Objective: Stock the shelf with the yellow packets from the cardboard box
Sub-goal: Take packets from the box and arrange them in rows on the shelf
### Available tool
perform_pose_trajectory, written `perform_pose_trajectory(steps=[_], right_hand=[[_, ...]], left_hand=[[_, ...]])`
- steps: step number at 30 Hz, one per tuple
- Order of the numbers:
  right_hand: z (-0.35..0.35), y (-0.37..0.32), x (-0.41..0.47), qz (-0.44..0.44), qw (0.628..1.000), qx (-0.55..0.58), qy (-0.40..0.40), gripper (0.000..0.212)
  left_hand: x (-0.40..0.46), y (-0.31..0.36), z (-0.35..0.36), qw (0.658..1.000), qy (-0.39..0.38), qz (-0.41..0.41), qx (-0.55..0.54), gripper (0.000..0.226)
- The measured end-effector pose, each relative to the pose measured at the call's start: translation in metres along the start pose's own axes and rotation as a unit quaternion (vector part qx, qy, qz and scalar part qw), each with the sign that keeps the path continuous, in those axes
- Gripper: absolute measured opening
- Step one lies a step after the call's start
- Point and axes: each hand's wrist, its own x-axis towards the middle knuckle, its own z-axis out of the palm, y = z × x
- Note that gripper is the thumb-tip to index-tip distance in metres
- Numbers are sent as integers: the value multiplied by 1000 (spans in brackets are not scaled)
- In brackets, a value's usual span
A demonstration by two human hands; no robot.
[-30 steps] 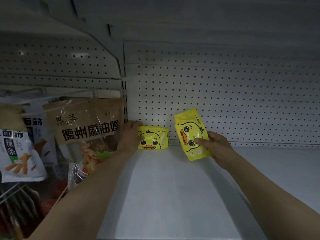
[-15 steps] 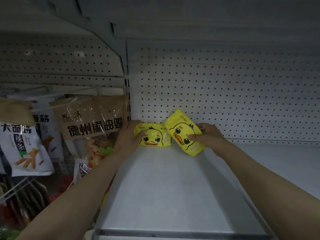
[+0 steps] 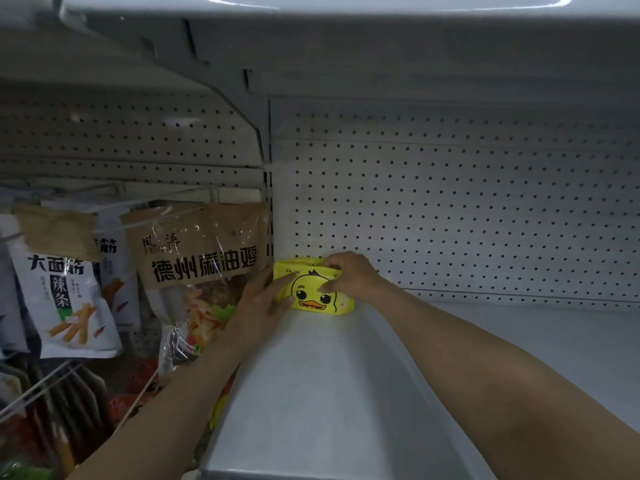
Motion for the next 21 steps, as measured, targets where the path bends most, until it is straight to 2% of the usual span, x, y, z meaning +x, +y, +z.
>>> perform_pose_trajectory(steps=[3,6,9,12,18,21], right_hand=[[6,0,1,-17,999,-24,42,47],[12,1,-3,-31,993,-88,78,57],[14,3,-6,-52,986,-137,76,70],[15,5,-10,-67,977,-189,75,80],[17,-3,-12,-89,953,-273,98,75],[21,-8,-11,-110,933,-324,109,75]], left_hand=[[-1,-3,3,999,-25,-4,37,62],[-1,4,4,995,-47,-14,90,64],[-1,8,4,985,-63,-19,162,64],[-1,5,7,981,-52,-7,185,58],[-2,6,8,979,-56,-4,195,57],[0,13,5,979,-73,-30,188,63]])
